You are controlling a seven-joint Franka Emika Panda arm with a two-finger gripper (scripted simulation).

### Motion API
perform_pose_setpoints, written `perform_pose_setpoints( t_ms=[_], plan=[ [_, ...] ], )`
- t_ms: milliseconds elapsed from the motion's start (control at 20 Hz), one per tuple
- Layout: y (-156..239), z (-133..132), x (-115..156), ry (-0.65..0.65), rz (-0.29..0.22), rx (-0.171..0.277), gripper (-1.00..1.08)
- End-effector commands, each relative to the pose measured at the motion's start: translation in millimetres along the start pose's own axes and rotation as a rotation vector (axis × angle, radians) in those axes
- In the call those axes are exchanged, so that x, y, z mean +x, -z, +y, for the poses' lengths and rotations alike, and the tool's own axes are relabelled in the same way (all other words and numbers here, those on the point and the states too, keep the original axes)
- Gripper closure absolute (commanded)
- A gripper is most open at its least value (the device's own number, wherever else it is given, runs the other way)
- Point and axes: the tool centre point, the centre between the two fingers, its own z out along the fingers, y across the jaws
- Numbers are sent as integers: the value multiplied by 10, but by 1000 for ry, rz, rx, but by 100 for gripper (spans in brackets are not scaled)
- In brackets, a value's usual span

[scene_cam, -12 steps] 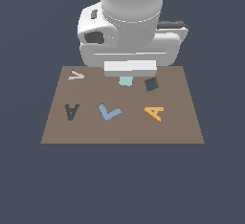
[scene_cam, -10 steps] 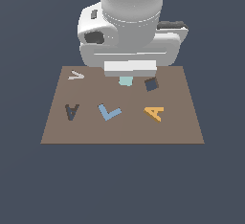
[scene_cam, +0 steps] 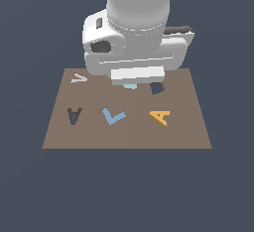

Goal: Insert a designated object into the corresponding slot on a board.

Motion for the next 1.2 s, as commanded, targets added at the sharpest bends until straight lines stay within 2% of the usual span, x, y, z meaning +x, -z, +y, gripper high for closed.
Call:
perform_pose_setpoints(
  t_ms=[0,450,1150],
  plan=[
    [-33,-9,37,40,1,-1,-92],
    [-224,-92,258,279,9,-9,-92],
    [-656,-468,654,829,26,-29,-92]
  ],
)
